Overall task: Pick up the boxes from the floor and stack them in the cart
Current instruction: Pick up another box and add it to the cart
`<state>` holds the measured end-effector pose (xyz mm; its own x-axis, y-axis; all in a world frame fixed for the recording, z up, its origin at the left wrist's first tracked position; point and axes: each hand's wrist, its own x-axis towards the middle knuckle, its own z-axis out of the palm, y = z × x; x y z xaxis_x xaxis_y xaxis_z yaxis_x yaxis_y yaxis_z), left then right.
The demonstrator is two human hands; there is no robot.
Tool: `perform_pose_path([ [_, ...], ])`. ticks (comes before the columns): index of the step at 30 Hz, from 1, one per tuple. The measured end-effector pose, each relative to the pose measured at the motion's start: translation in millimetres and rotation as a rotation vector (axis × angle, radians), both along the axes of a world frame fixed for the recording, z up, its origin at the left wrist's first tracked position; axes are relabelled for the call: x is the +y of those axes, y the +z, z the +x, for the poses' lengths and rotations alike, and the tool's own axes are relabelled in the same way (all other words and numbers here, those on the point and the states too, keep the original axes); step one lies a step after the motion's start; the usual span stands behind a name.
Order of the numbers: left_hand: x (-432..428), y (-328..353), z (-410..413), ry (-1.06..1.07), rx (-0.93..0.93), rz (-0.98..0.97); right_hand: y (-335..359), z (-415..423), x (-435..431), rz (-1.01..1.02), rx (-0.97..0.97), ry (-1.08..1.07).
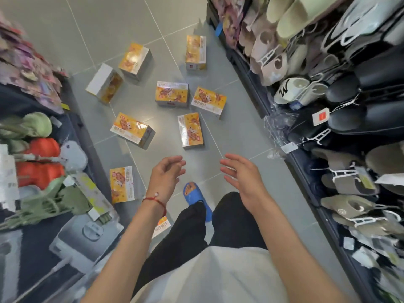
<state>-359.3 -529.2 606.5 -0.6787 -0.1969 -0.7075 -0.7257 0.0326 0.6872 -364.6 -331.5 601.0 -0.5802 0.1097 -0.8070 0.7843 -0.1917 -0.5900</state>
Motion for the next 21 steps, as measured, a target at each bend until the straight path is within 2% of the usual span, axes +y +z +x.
perform_pose_path([
  [8, -17, -14, -118, -0.092, -0.07, -0.044, -24, -97, -10, -0.038, -0.053, -0.117],
  [16, -6, -41, -223, -0.191, -0.159, -0.067, -37, -195, -10, -0.013, -0.114, -0.136],
  [21, -16, -71, -279, -0.263, -0.235, -0.073, -54, -226, -22, 0.018, -0.201, -0.265],
])
